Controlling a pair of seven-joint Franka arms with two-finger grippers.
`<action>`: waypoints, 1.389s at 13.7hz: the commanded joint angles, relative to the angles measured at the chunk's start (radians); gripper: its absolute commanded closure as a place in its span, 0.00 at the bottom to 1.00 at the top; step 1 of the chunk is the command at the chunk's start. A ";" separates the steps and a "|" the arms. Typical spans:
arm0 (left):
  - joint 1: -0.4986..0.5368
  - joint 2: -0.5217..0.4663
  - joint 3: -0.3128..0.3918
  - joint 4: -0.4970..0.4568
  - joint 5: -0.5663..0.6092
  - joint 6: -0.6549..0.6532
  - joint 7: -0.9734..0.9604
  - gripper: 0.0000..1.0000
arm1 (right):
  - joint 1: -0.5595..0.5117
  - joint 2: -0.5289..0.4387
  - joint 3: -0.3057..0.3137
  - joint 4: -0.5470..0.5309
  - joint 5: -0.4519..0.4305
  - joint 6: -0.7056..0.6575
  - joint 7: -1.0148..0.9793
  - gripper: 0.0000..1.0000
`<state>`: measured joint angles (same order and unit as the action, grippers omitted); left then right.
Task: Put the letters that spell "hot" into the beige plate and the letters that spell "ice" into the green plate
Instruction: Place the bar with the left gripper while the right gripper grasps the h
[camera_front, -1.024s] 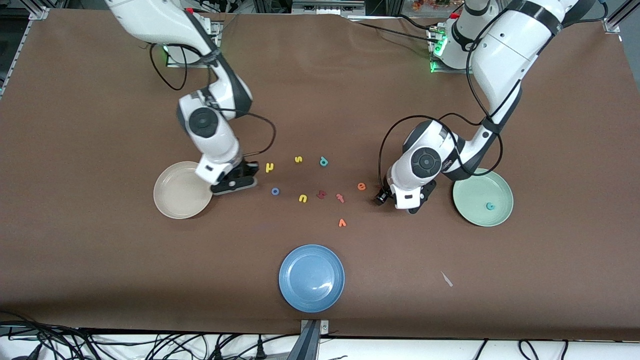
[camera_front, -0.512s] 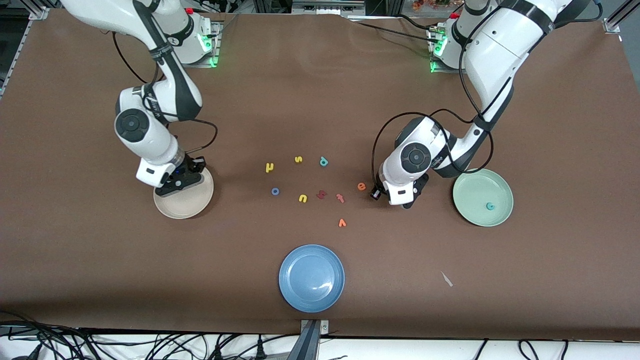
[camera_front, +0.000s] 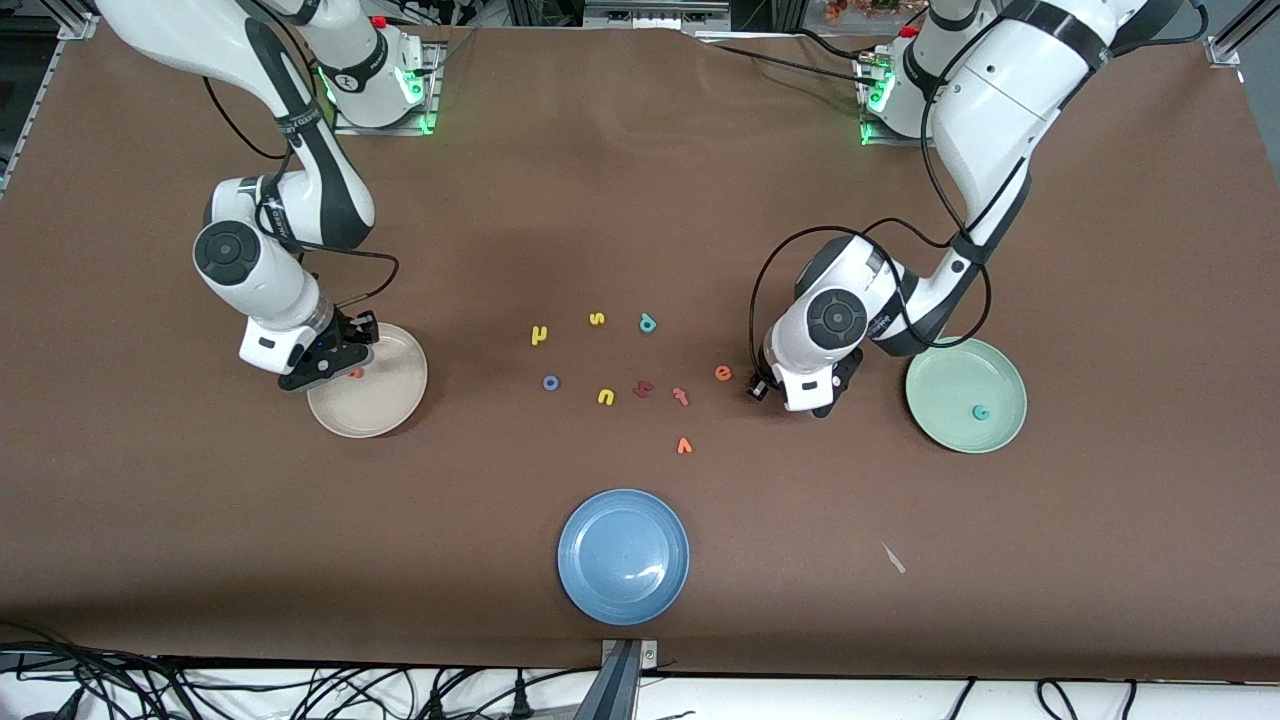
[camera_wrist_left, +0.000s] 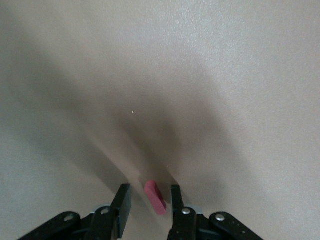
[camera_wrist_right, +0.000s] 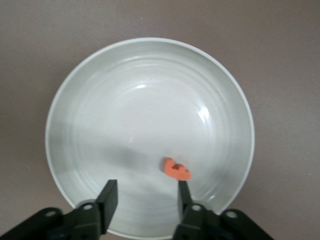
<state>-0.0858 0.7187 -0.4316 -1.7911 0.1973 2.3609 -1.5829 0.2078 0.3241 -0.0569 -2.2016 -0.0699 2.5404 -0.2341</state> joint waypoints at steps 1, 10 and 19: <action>0.003 -0.012 0.001 -0.025 0.028 0.008 -0.019 0.63 | 0.001 -0.007 0.069 -0.003 0.004 0.008 0.131 0.38; 0.038 -0.036 0.005 0.005 0.028 0.008 0.039 1.00 | 0.148 0.128 0.203 0.148 -0.007 0.009 0.592 0.36; 0.409 -0.242 -0.012 0.032 -0.021 -0.272 0.956 1.00 | 0.232 0.211 0.216 0.195 -0.025 0.046 0.760 0.33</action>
<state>0.2581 0.4852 -0.4330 -1.7339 0.1939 2.1023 -0.8069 0.4409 0.5201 0.1569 -2.0182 -0.0748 2.5741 0.4998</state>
